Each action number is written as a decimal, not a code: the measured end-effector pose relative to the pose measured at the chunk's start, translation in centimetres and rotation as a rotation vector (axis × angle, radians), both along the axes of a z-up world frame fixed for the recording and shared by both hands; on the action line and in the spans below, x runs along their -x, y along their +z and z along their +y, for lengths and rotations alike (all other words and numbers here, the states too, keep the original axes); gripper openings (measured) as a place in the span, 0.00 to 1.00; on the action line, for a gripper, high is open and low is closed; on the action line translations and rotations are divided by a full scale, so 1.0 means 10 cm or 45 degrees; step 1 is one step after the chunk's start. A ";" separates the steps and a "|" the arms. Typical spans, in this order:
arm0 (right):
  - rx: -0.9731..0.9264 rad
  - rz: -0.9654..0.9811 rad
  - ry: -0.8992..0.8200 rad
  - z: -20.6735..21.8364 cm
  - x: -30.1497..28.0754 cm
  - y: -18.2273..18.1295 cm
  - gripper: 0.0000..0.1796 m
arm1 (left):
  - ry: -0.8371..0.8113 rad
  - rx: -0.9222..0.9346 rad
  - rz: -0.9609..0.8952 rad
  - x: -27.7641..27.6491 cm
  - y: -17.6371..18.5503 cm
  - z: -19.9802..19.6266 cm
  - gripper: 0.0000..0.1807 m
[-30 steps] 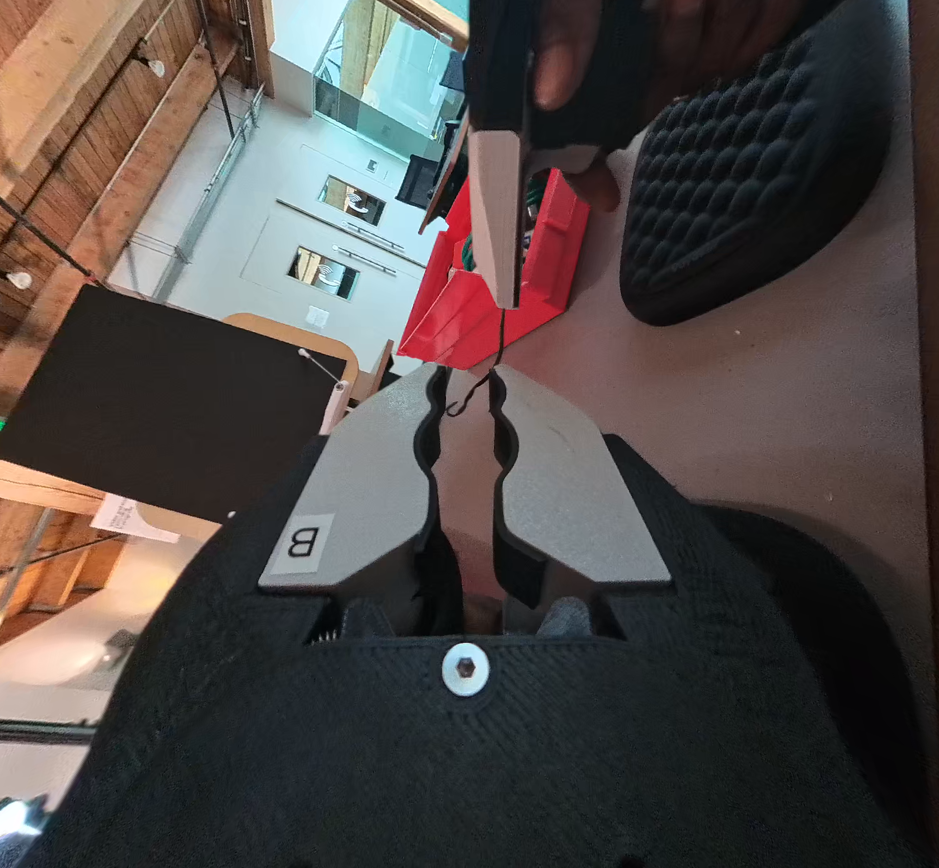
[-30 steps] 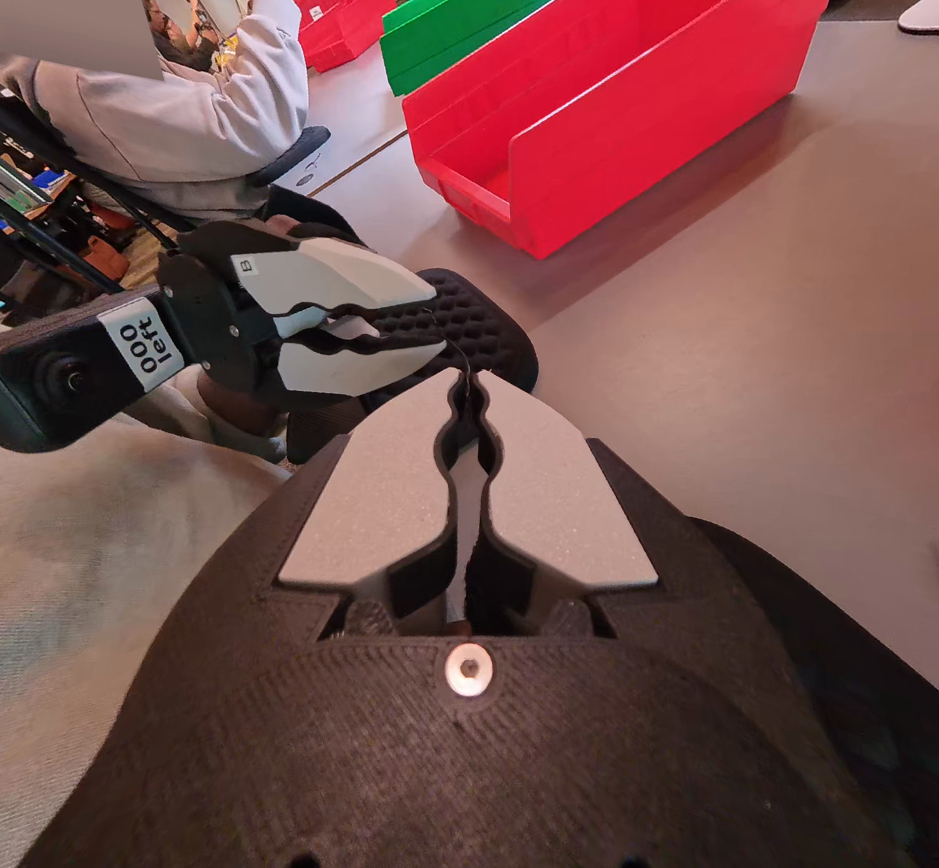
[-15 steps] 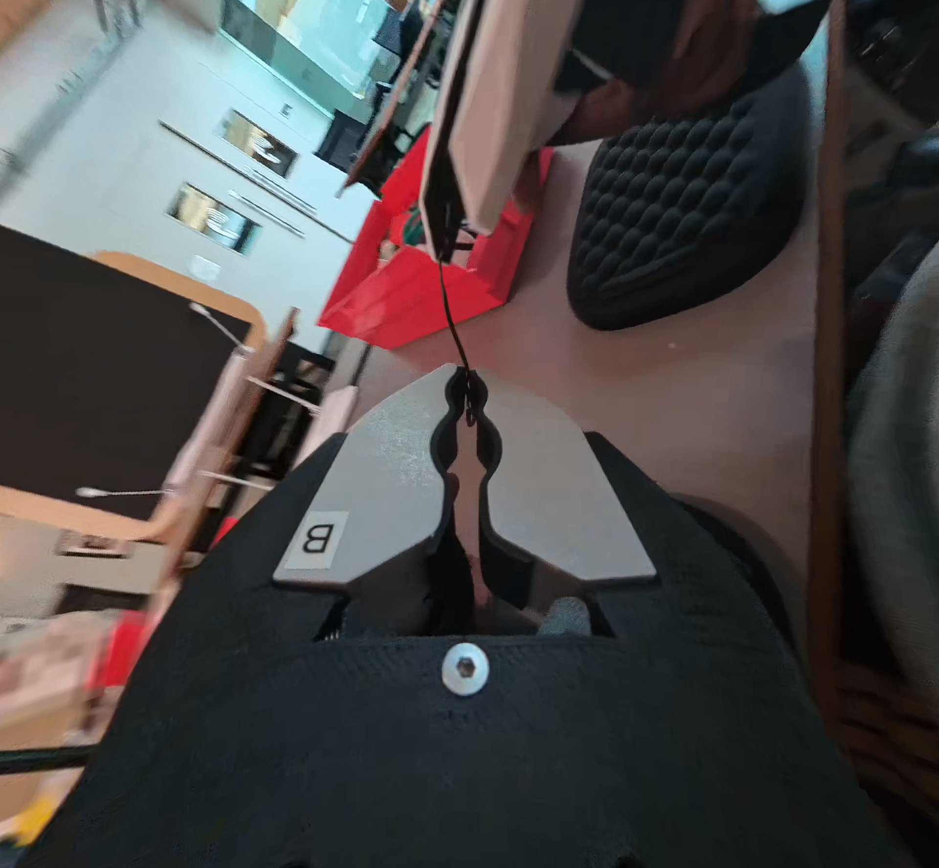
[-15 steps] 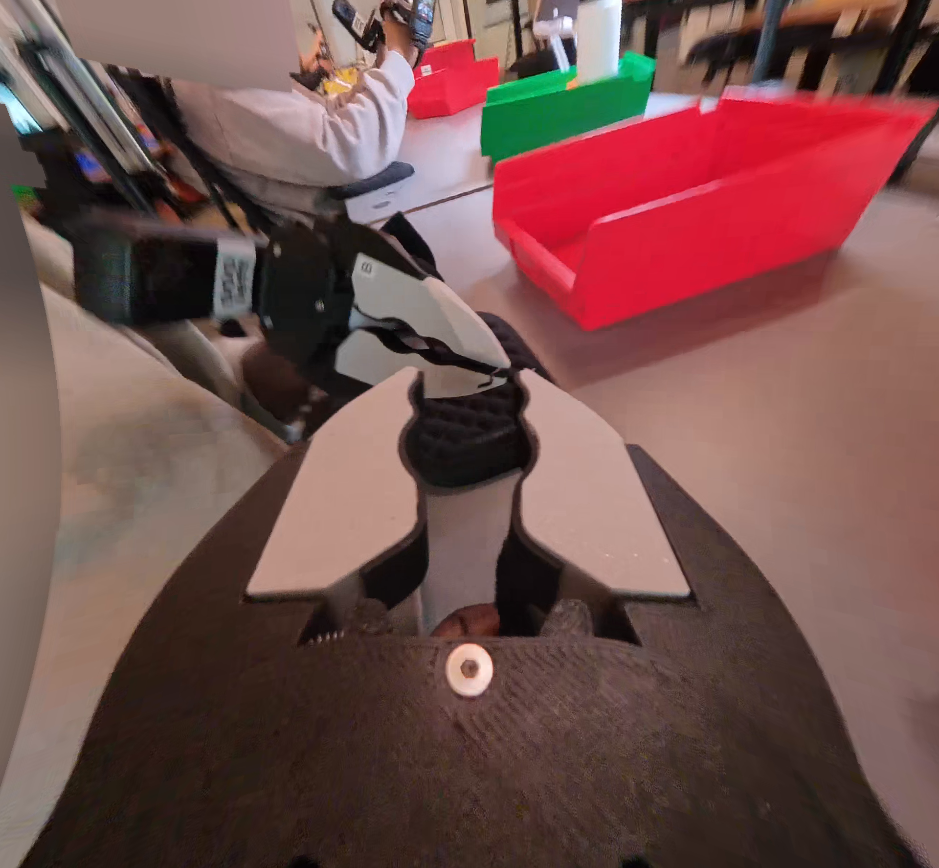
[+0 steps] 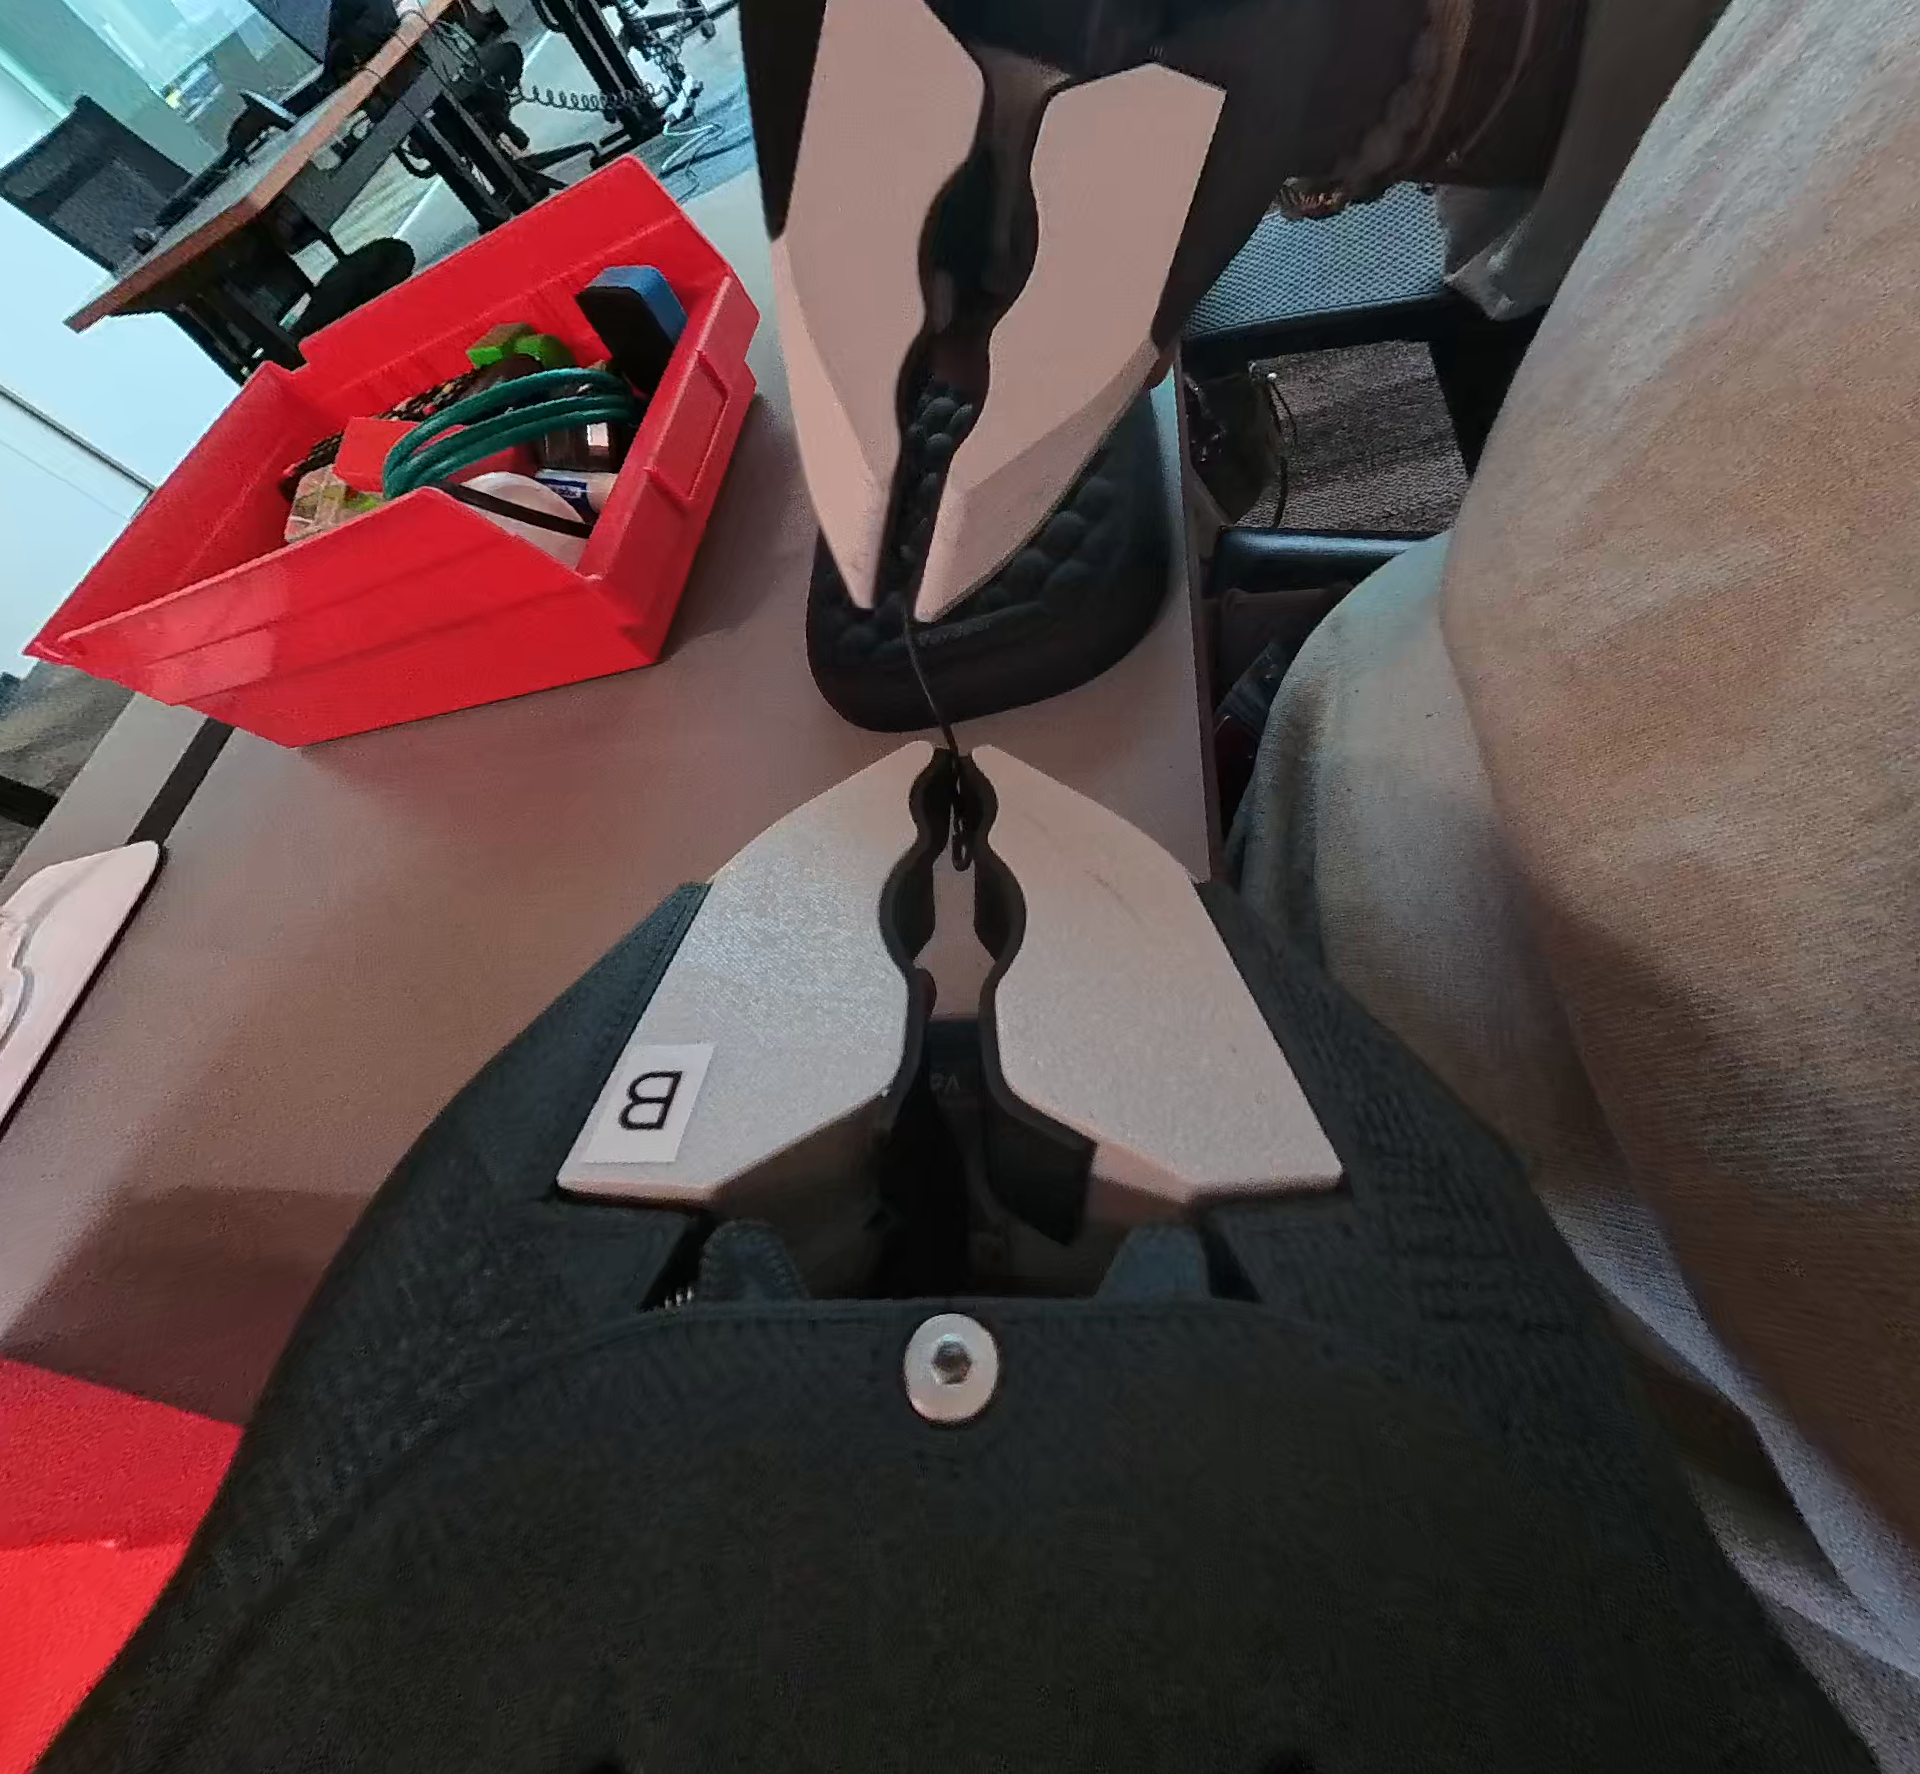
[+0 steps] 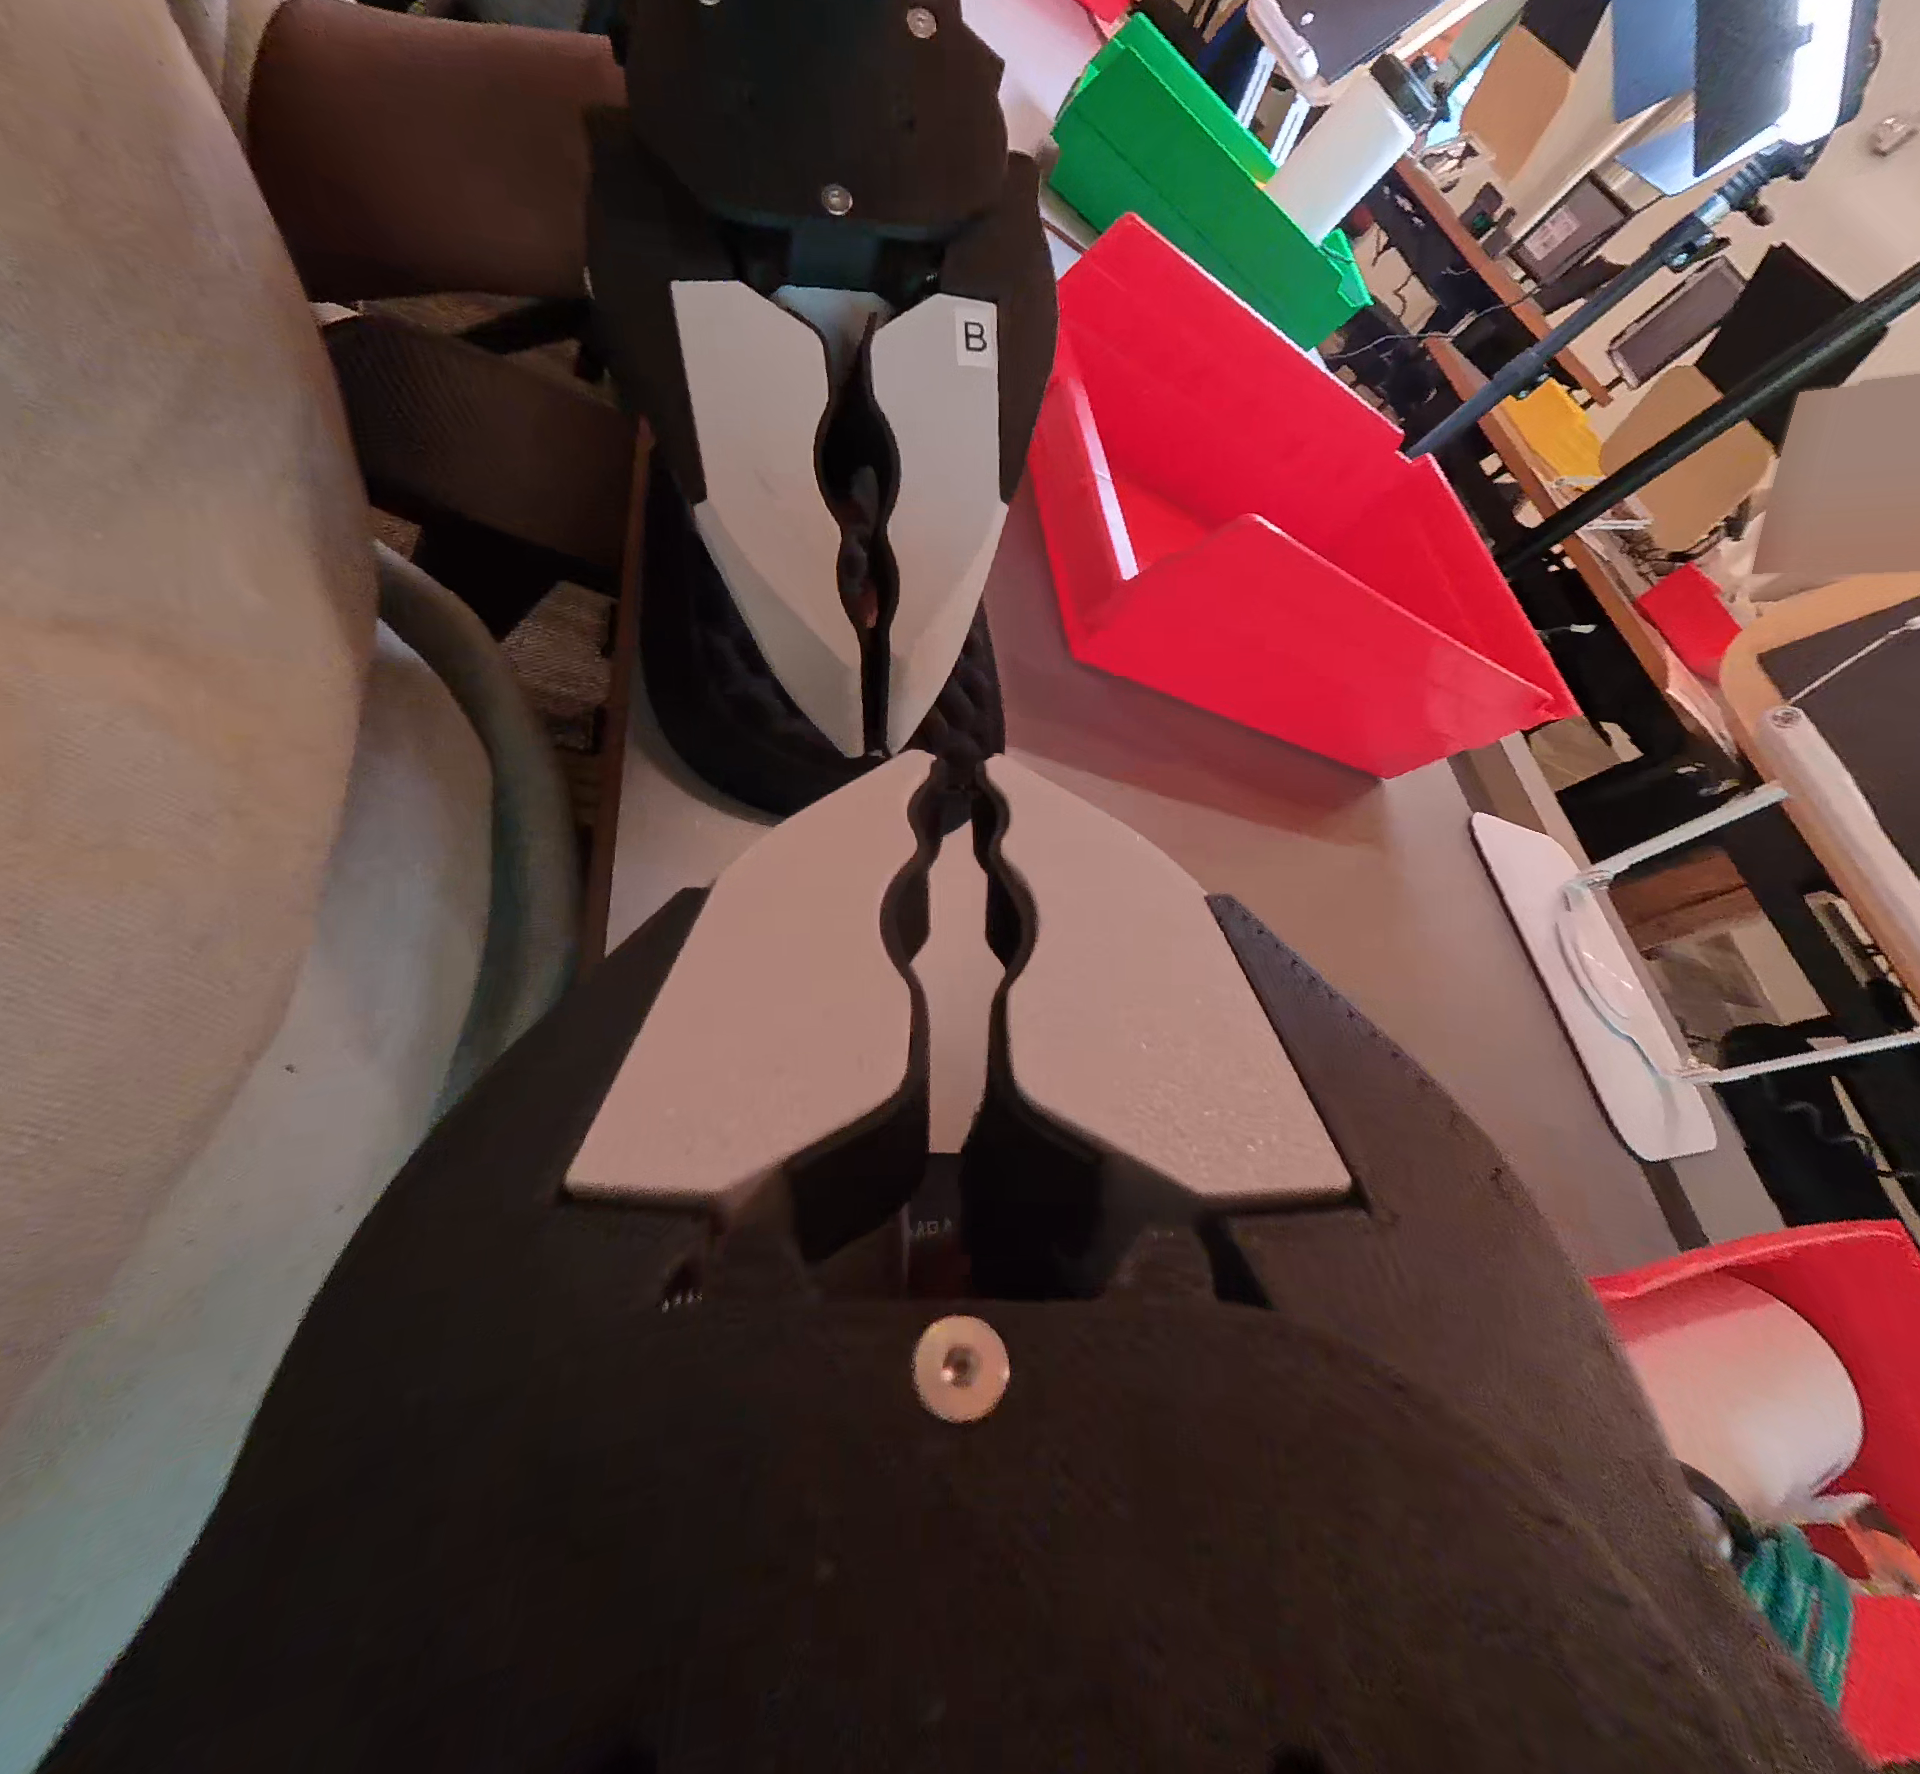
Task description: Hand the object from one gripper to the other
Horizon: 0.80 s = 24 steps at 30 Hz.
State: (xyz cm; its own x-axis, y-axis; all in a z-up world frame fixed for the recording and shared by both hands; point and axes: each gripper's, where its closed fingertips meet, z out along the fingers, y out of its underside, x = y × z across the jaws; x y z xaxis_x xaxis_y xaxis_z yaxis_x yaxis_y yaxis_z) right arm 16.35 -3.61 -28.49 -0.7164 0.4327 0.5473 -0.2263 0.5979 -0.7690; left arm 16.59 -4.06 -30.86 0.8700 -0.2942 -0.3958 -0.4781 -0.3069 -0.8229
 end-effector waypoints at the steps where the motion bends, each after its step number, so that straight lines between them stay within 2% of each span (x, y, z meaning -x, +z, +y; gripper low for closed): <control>1: 0.007 -0.008 0.017 -0.01 -0.02 0.00 0.01 | 0.006 0.001 0.003 0.01 0.00 0.00 0.01; 12: 0.208 -0.199 -0.054 0.08 0.04 -0.05 0.01 | 0.100 0.010 0.125 0.11 -0.04 0.06 0.06; 19: 0.253 -0.284 -0.105 0.12 0.09 -0.08 0.01 | 0.151 -0.020 0.220 0.17 -0.02 0.08 0.08; 24: 0.326 -0.413 -0.161 0.14 0.13 -0.13 0.01 | 0.173 -0.096 0.293 0.20 0.05 0.09 0.20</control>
State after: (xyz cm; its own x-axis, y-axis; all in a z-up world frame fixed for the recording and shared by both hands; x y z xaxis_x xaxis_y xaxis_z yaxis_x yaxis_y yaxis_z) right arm 15.07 -2.18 -29.75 -0.7664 0.6206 0.1657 0.1146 0.3860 -0.9154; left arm 14.57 -3.11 -30.35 0.7839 -0.1429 -0.6041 -0.6139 -0.3232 -0.7202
